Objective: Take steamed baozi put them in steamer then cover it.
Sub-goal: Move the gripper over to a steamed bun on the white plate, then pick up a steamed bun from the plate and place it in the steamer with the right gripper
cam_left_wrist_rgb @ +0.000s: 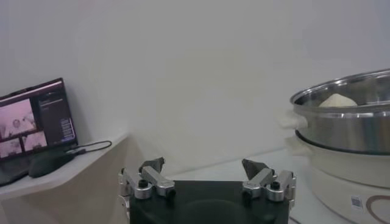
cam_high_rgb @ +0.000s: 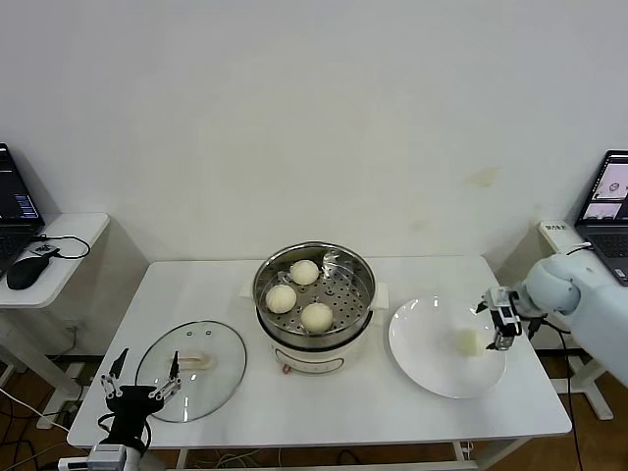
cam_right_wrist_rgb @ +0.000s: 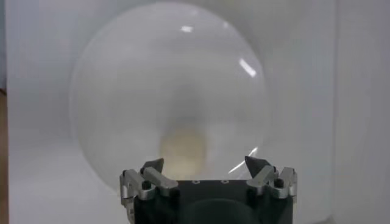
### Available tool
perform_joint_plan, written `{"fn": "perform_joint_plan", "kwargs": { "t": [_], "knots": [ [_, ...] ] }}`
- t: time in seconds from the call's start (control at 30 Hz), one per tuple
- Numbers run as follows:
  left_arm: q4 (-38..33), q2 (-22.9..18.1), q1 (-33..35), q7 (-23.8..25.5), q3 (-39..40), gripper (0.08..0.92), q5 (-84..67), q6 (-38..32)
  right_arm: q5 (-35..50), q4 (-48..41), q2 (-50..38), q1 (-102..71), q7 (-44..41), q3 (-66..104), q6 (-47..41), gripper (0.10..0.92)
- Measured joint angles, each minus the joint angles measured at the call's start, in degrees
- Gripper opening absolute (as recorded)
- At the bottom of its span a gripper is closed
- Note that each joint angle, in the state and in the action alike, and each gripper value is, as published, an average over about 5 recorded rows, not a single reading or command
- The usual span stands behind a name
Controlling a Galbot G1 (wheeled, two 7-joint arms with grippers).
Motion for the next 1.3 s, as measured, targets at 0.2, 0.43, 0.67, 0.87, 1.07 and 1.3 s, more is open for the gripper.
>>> {"fn": "perform_joint_plan", "kwargs": {
  "t": [0.2, 0.43, 0.67, 0.87, 1.07, 1.3],
  "knots": [
    [0.31, 0.03, 0.02, -0.01, -0.07, 0.823, -0.06, -0.01, -1.93, -3.03, 2.78, -2.19, 0.9, 1.77, 0.26, 0.823],
    [0.54, 0.22, -0.37, -0.01, -0.21, 0.823, -0.19, 0.0, -3.56, -6.11, 5.87, -3.28, 1.81, 2.86, -0.06, 0.816],
    [1.0, 0.07, -0.61, -0.01, 0.1, 0.823, -0.2, 0.0, -4.31, -8.19, 7.63, -3.59, 1.97, 3.3, -0.63, 0.712],
    [1.02, 0.05, -0.62, -0.01, 0.12, 0.823, -0.25, 0.0, -4.49, -8.67, 8.07, -3.64, 1.59, 3.56, -0.98, 0.623],
    [0.85, 0.05, -0.4, -0.03, -0.06, 0.823, -0.29, 0.0, -3.76, -8.2, 7.68, -2.81, 0.96, 3.04, -1.59, 0.594],
    [0.19, 0.26, -0.5, -0.02, -0.17, 0.823, -0.3, 0.16, -0.14, -4.48, 4.99, 1.74, 0.3, -0.7, -3.22, 0.594]
  ]
}}
